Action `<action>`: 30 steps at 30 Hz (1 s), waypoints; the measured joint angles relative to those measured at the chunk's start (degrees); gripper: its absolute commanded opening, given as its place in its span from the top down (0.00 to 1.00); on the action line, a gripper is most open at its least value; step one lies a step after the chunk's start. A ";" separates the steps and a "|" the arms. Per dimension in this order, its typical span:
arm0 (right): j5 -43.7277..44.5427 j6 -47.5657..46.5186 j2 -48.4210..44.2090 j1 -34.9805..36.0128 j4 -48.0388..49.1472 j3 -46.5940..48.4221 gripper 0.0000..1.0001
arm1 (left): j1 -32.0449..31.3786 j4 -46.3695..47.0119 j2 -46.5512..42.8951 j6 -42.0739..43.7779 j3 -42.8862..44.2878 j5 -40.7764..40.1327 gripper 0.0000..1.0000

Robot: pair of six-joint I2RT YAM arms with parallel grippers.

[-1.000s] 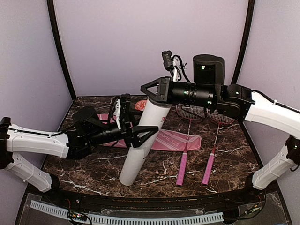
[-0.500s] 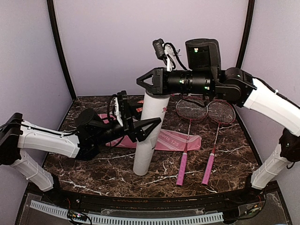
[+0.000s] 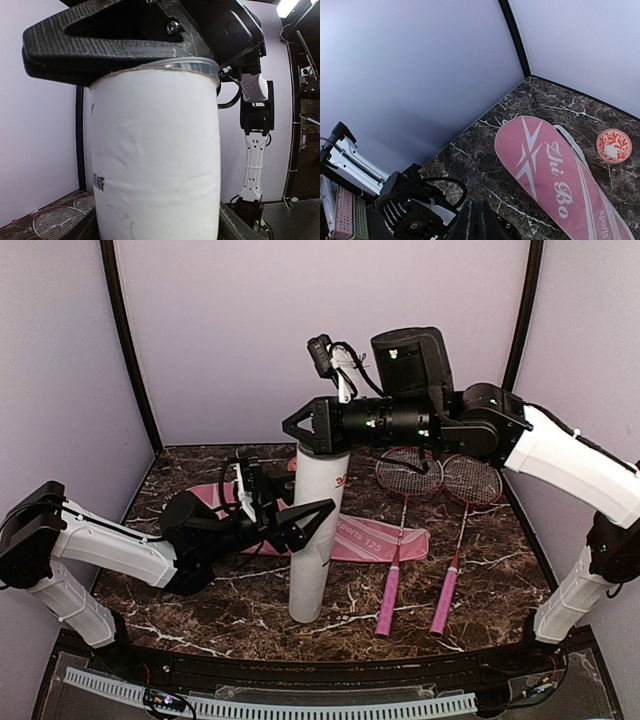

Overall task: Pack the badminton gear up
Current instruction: Press the tube cap onto the shuttle tube.

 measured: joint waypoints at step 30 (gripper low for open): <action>12.04 -3.28 5.05 7.65 4.04 3.15 0.94 | 0.04 -9.49 -18.10 0.33 -4.87 -0.66 0.13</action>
